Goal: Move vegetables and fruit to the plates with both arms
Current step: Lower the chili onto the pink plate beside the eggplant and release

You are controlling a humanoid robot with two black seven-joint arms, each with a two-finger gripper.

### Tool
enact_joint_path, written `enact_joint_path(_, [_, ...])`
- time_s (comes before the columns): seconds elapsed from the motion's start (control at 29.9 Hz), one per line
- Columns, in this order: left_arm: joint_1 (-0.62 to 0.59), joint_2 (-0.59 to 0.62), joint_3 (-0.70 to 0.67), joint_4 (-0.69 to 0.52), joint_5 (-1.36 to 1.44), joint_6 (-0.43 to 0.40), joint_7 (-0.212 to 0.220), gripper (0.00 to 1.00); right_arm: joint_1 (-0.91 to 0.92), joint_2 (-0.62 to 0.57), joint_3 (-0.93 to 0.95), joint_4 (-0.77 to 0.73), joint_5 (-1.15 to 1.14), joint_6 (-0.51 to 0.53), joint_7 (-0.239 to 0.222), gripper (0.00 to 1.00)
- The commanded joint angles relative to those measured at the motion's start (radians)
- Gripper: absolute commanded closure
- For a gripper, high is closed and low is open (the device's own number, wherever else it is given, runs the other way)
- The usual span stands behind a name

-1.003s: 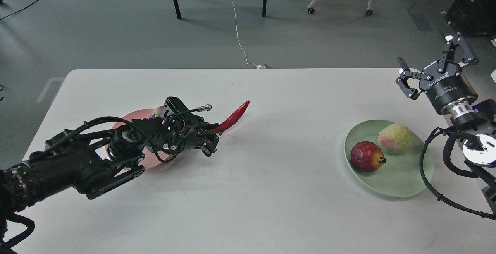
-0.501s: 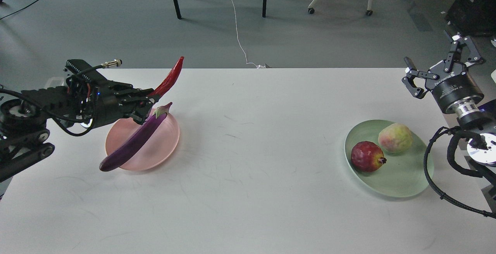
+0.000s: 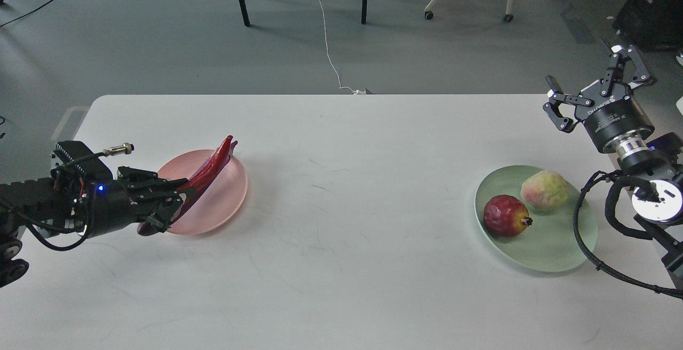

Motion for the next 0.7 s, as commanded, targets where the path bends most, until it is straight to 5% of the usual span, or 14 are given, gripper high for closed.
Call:
enact_joint_path(0.0, [0.013, -0.064, 0.002, 0.064, 0.002, 0.0, 0.002, 0.56, -0.001, 0.002, -0.002, -0.002, 0.0, 0.003, 0.0, 0.01])
enact_joint_path(0.07, [0.012, -0.09, 0.0, 0.079, -0.005, 0.001, 0.0, 0.29, -0.003, 0.002, -0.002, -0.003, 0.0, 0.001, 0.0, 0.01])
enact_joint_path(0.37, [-0.027, -0.097, -0.047, 0.079, -0.132, 0.003, -0.006, 0.16, 0.002, 0.0, 0.004, -0.005, 0.0, 0.0, 0.0, 0.01])
enact_joint_path(0.67, [-0.047, -0.179, -0.323, 0.14, -0.899, -0.006, -0.009, 0.02, 0.043, 0.044, 0.132, -0.098, 0.005, -0.028, 0.002, 0.01])
